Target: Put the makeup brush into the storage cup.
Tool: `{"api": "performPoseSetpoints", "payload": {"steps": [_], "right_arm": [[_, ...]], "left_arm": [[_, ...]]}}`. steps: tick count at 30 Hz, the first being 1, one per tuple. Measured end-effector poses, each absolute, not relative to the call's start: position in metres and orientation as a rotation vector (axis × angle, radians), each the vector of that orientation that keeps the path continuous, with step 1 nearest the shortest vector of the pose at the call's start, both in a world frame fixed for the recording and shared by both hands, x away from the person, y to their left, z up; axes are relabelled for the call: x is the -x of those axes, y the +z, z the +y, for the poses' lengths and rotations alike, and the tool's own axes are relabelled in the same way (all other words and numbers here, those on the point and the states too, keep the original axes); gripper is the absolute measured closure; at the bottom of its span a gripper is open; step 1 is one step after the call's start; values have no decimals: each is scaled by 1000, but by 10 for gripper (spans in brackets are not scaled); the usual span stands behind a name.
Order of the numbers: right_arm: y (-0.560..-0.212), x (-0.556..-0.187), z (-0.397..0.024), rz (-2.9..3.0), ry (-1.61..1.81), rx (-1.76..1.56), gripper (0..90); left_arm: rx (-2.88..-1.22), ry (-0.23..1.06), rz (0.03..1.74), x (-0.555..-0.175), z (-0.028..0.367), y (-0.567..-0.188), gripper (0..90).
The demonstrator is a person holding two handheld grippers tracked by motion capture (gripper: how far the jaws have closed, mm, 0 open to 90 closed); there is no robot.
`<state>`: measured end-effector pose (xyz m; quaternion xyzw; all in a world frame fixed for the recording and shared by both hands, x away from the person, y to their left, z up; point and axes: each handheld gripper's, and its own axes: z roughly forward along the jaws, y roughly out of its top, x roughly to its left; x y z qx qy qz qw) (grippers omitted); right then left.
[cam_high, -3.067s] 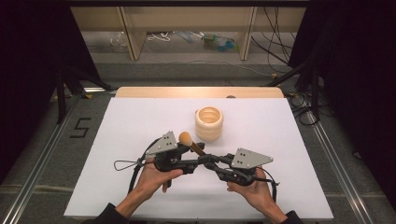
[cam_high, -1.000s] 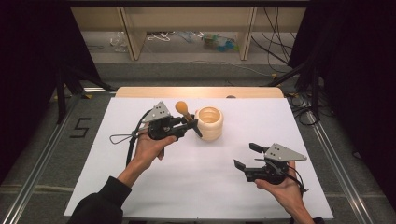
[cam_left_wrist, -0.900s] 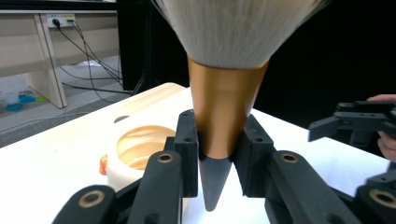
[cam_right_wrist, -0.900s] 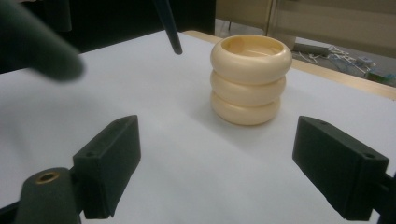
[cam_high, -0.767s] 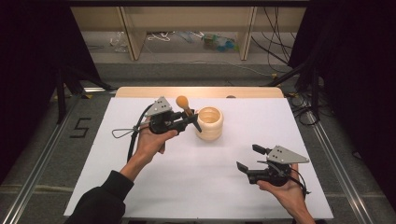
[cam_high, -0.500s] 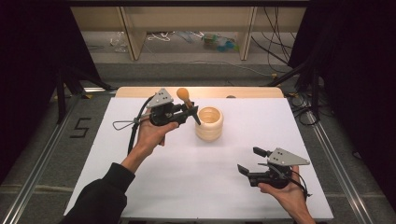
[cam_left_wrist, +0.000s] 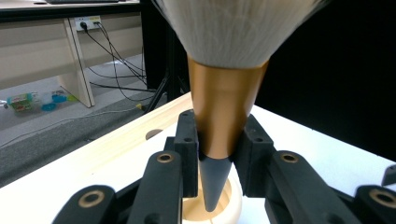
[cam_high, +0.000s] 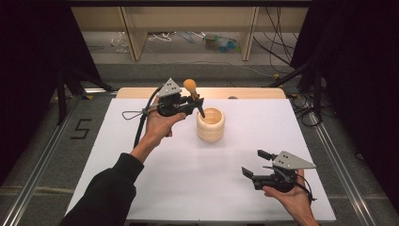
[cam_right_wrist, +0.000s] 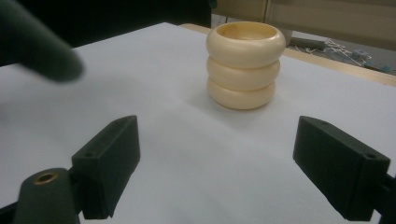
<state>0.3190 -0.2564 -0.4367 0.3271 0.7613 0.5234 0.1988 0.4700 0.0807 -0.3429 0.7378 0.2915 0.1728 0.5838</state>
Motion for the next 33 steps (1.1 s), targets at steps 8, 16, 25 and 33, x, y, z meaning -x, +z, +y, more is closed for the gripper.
{"api": "performPoseSetpoints", "payload": {"steps": [8,16,25,33], "right_arm": [[-436,-319,-257,2129,1467,-917,160],[-437,-320,-257,2117,1469,-892,160],[-437,-319,-256,2132,1472,-910,161],[-437,-319,-256,2127,1505,-919,161]], "left_arm": [[-1733,409,691,-480,70,-344,730],[-1744,414,706,-489,62,-348,730],[-1741,403,745,-500,58,-357,730],[-1758,400,745,-502,52,-363,730]]}}
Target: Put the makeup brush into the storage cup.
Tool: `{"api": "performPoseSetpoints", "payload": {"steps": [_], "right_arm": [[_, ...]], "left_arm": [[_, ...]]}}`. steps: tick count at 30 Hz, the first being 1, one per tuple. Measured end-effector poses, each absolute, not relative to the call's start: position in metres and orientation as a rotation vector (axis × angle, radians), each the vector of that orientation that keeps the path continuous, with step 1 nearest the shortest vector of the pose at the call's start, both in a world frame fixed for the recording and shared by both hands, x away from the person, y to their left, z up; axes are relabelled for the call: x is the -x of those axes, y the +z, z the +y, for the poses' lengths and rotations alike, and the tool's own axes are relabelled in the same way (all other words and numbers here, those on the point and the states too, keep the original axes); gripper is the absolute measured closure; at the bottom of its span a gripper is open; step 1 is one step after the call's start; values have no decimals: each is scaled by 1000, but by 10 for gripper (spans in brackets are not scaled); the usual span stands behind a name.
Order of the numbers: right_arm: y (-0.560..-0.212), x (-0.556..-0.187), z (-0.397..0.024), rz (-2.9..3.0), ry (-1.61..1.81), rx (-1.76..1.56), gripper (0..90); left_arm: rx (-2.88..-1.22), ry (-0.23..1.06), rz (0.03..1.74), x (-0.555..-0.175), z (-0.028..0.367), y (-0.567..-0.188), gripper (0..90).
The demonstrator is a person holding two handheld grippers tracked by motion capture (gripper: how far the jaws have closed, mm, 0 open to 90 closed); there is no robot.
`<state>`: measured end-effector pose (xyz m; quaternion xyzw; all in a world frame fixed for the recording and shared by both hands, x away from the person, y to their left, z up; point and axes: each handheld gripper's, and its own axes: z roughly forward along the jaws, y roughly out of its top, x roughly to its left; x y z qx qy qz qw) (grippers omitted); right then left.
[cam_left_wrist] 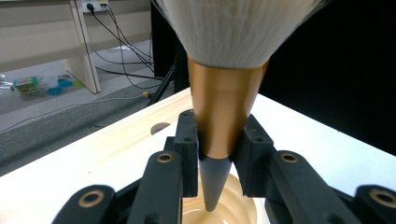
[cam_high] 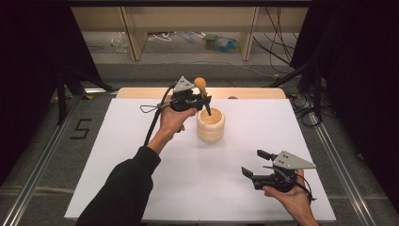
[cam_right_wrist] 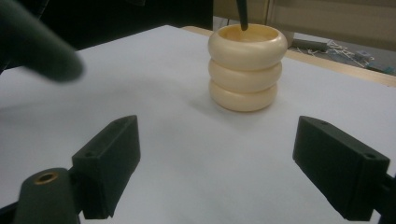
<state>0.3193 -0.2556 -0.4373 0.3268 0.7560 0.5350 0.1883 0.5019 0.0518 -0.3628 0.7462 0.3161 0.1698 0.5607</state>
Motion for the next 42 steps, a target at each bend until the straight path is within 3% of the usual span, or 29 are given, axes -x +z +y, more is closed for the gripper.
{"api": "performPoseSetpoints", "payload": {"steps": [29,30,34,37,42], "right_arm": [[-436,-320,-258,2131,1457,-897,164],[-436,-320,-258,2131,1458,-897,164],[-437,-320,-256,2141,1486,-909,164],[-438,-321,-256,2111,1491,-890,164],[-437,-320,-256,2142,1485,-908,164]], "left_arm": [[-1873,330,782,-509,35,-398,725],[-1876,308,797,-510,35,-400,709],[-1853,315,876,-510,37,-399,470],[-1826,330,925,-510,42,-393,343],[-1817,342,942,-506,50,-384,277]]}}
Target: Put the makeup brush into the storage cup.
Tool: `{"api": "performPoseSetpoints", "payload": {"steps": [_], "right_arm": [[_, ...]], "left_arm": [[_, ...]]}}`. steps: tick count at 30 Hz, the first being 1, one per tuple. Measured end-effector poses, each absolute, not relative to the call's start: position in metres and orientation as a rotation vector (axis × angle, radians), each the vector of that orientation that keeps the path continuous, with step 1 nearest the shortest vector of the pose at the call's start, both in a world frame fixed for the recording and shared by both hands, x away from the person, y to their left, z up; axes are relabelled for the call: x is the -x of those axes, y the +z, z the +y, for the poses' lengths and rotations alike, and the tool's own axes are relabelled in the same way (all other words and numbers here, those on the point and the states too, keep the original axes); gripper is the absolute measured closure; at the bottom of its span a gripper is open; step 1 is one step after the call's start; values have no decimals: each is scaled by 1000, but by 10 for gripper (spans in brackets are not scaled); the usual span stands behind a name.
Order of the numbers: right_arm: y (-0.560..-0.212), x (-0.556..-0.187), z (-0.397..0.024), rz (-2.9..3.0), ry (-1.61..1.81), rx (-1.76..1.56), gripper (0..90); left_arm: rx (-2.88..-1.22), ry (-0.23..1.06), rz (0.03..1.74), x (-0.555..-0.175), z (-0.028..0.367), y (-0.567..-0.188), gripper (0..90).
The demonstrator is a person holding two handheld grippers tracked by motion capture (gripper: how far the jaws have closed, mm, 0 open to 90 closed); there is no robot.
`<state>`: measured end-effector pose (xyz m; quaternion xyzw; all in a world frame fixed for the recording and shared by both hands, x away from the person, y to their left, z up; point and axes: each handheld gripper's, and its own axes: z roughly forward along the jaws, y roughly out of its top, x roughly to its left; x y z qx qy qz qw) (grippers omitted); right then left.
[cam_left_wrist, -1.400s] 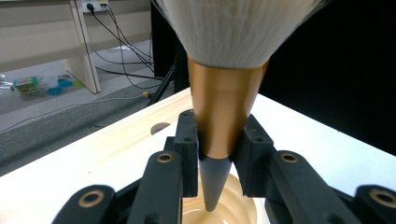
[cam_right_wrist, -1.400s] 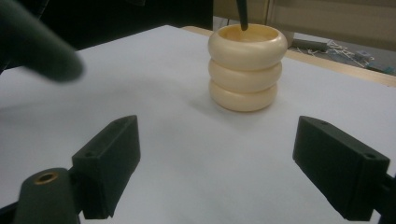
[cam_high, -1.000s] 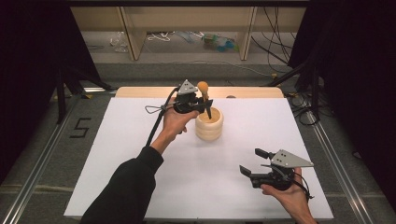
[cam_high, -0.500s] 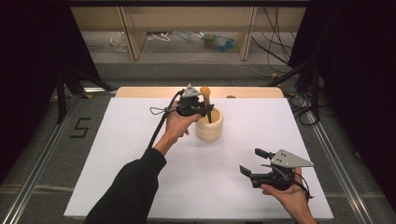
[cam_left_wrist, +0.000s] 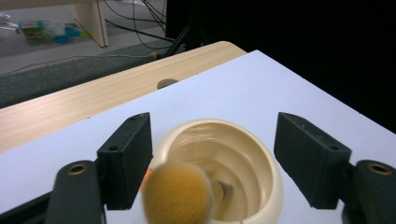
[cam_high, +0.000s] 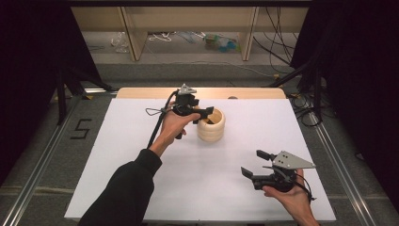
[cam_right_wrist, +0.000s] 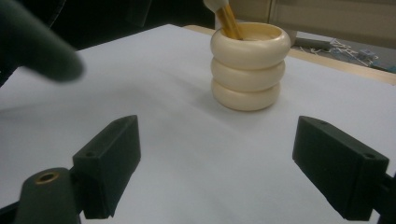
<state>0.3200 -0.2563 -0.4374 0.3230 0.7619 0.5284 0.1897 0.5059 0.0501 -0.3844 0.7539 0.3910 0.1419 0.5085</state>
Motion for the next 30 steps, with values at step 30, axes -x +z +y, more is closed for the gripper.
{"api": "performPoseSetpoints", "payload": {"steps": [30], "right_arm": [[-438,-320,-257,2131,1479,-915,164]], "left_arm": [[-1725,401,831,-443,116,-367,195]]}}
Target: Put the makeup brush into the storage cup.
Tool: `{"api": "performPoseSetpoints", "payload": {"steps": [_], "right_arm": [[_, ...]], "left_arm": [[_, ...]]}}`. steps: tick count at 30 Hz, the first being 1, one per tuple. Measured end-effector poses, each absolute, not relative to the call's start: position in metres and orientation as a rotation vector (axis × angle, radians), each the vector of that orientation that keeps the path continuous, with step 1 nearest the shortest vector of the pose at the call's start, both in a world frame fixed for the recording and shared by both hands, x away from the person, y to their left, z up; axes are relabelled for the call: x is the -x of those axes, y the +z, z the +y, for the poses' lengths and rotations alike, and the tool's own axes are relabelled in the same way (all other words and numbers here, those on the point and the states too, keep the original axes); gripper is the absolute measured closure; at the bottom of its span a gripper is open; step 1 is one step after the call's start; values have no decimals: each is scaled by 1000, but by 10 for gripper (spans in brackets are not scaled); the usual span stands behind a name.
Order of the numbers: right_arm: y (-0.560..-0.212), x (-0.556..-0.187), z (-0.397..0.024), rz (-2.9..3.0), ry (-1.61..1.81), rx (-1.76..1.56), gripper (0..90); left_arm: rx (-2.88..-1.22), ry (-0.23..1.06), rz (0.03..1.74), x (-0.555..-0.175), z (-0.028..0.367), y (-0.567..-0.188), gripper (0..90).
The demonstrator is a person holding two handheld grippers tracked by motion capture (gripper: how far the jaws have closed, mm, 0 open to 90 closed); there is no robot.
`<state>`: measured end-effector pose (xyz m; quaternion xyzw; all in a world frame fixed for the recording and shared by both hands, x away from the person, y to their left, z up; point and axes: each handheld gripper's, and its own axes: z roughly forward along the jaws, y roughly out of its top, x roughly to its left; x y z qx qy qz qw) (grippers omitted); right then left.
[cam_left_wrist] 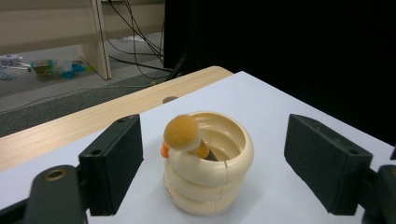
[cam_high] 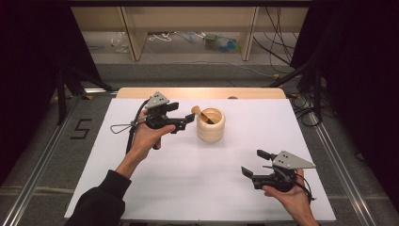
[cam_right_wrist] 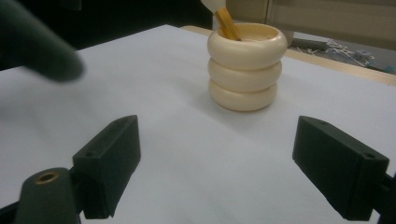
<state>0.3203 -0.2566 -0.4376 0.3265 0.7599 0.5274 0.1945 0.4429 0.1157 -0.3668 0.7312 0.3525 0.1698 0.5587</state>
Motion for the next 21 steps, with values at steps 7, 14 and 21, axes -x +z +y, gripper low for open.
{"api": "performPoseSetpoints", "payload": {"steps": [7,14,21], "right_arm": [[-438,-321,-256,2124,1484,-917,163],[-437,-320,-256,2137,1476,-916,163],[-438,-321,-255,2112,1494,-882,163]], "left_arm": [[-1690,390,841,-434,133,-375,195],[-1666,391,812,-425,145,-383,195],[-1674,417,807,-415,150,-391,188]]}}
